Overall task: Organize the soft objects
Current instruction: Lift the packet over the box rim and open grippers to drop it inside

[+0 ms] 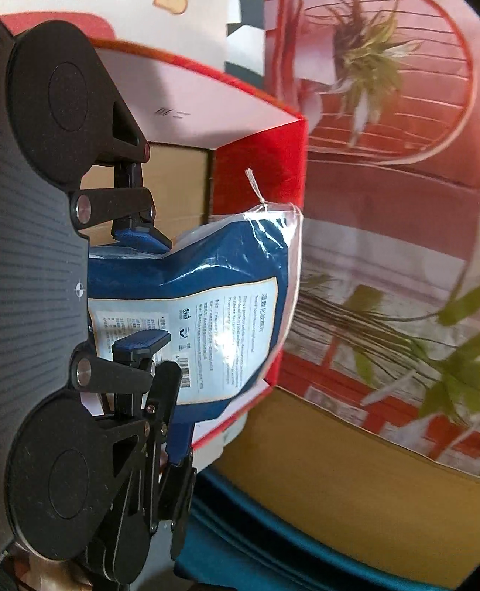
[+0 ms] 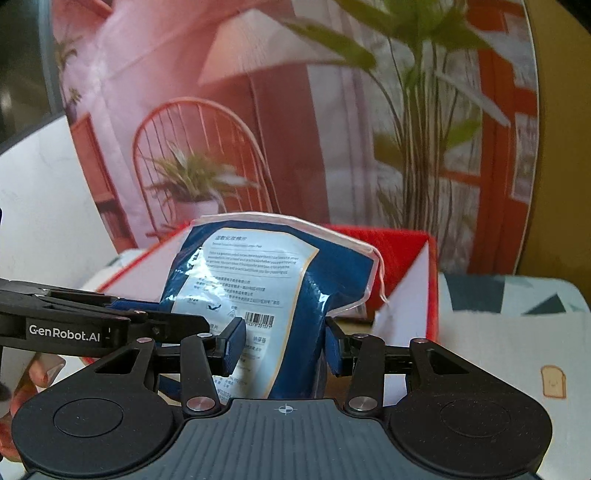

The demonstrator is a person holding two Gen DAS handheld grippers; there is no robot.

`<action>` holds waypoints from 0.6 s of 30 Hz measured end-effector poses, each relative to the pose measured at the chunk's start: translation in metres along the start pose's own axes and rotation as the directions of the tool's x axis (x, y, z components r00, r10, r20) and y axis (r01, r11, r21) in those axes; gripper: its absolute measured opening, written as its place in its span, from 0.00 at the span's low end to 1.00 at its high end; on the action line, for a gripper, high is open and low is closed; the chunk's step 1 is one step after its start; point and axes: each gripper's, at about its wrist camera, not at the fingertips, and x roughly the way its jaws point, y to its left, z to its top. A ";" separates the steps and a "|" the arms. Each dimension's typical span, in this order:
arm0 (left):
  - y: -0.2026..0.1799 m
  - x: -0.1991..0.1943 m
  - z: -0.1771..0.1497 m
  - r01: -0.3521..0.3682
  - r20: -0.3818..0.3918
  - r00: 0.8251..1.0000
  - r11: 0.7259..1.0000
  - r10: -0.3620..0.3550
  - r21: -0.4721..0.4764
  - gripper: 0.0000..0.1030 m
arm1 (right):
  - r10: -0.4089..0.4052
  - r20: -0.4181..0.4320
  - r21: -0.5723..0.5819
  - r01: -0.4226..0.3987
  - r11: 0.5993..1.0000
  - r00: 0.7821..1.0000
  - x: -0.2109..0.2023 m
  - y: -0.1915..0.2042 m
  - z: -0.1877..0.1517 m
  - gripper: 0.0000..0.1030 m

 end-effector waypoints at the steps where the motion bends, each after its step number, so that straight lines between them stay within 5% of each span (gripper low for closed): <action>1: 0.001 0.002 -0.001 -0.002 -0.006 1.000 1.000 0.002 -0.001 0.46 | -0.002 -0.006 0.002 0.002 1.000 1.000 0.001 -0.001 0.000 0.42; 13: 0.007 -0.037 -0.005 -0.051 0.049 0.998 0.999 0.050 0.018 0.61 | -0.071 0.052 -0.020 0.072 0.997 0.996 -0.027 0.008 -0.009 0.55; 18: 0.005 -0.072 -0.023 -0.076 0.088 0.993 0.996 0.072 0.043 0.63 | -0.082 0.120 -0.058 0.090 0.994 0.989 -0.063 0.028 -0.021 0.76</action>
